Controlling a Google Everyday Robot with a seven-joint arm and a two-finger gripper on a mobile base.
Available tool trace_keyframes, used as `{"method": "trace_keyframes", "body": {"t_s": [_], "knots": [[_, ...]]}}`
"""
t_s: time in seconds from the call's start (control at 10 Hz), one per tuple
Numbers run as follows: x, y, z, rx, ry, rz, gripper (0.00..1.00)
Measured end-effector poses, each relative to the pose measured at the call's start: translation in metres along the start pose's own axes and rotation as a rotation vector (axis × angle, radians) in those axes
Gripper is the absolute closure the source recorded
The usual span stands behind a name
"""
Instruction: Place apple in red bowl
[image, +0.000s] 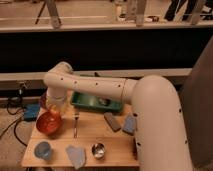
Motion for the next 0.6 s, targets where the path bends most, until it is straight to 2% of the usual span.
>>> {"method": "trace_keyframes", "body": {"t_s": [0.2,0.3,0.6], "knots": [[-0.003,-0.003,0.004,-0.003,-0.035,-0.025,1.00],[-0.005,-0.004,0.008,-0.020,-0.070,-0.057,1.00],[-0.012,-0.010,0.020,-0.061,-0.138,-0.121,1.00]]}}
